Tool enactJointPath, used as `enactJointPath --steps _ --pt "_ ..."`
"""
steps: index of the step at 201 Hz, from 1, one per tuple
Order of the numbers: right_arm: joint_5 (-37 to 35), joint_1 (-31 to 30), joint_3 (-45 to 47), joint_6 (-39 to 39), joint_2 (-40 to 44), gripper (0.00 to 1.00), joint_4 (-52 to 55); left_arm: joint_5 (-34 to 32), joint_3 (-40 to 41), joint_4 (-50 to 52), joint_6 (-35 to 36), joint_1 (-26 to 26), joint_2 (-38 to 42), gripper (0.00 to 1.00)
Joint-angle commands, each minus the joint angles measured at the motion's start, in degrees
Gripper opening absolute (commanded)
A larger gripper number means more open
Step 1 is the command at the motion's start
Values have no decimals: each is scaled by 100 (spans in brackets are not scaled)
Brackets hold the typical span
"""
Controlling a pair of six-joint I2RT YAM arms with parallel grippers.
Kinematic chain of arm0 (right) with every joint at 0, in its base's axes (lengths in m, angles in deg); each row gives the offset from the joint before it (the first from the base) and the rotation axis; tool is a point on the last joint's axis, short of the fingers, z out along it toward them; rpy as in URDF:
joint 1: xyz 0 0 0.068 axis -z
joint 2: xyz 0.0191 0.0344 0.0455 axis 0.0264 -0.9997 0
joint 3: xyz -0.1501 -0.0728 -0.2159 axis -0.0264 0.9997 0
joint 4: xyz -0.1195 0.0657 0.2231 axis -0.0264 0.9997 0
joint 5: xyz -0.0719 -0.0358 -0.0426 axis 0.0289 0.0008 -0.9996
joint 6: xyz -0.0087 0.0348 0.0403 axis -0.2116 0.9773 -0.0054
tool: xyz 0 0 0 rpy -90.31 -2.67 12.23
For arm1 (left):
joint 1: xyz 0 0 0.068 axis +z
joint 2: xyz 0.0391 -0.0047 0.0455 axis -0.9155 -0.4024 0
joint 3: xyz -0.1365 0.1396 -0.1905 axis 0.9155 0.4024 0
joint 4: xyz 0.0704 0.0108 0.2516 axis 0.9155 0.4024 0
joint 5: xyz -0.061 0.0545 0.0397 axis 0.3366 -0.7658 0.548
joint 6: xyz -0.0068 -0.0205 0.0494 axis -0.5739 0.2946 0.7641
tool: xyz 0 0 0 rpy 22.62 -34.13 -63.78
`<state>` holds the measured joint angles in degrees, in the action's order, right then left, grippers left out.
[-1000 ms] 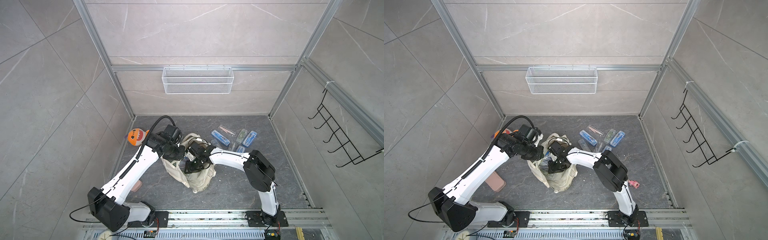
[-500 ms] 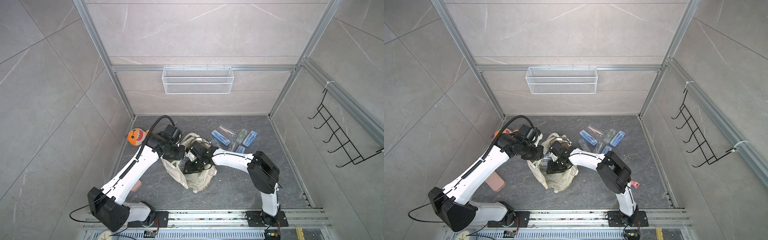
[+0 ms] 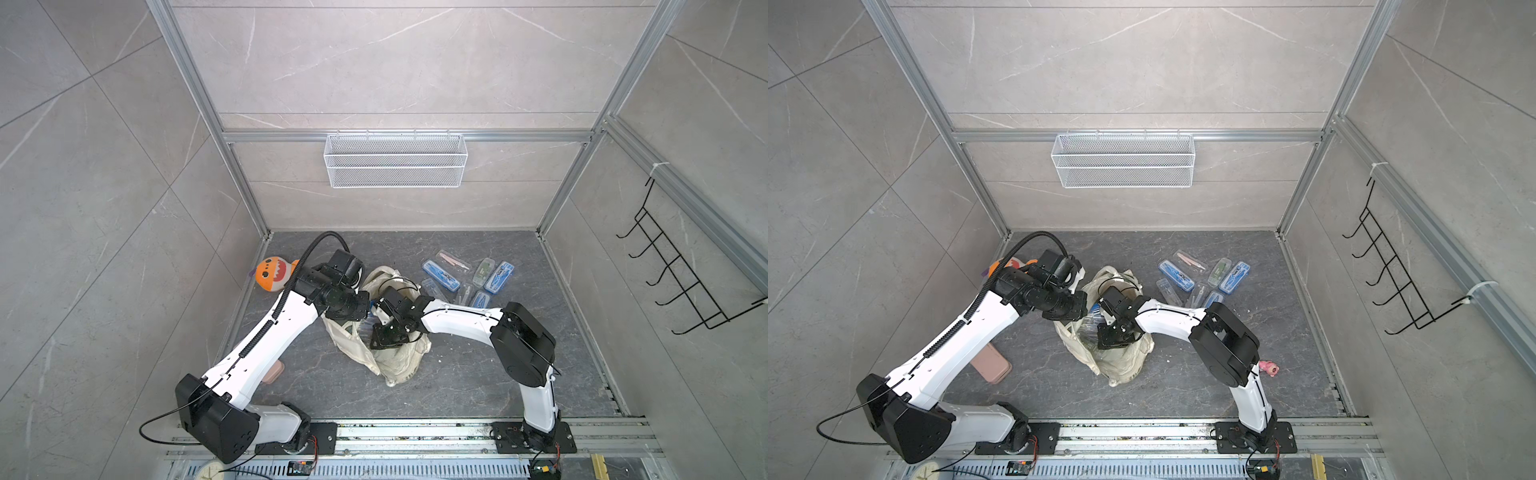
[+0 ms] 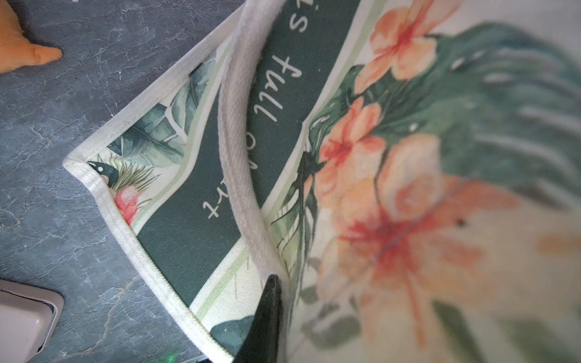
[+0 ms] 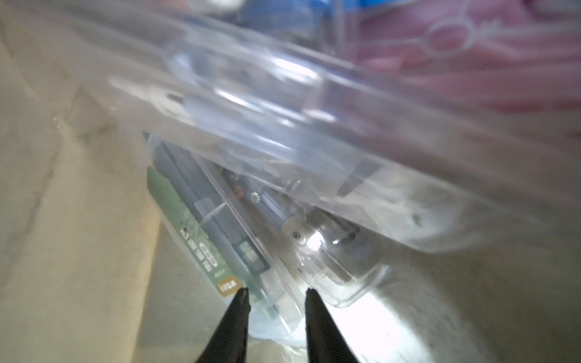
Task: Take out the compass set from the canvas bag
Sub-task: Pick up the compass set from the canvas bag.
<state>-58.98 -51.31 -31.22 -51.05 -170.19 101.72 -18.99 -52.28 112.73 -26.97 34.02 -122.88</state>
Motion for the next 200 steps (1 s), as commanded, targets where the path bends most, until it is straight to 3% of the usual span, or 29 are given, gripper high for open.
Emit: enactJointPath --steps 1,88,129,200 --pt "-47 -36 281 258 283 23 -139 62 -152 -92 -114 -1 98 0" --pt "-544 -97 608 578 1570 13 -162 0 -17 -4 -225 -4 97 0" --pt "-1710 -159 347 1039 1577 38 828 28 -109 34 -261 -2 27 0" --pt "-2658 -65 -374 1909 550 61 1106 182 -371 112 -458 -1 -66 0"
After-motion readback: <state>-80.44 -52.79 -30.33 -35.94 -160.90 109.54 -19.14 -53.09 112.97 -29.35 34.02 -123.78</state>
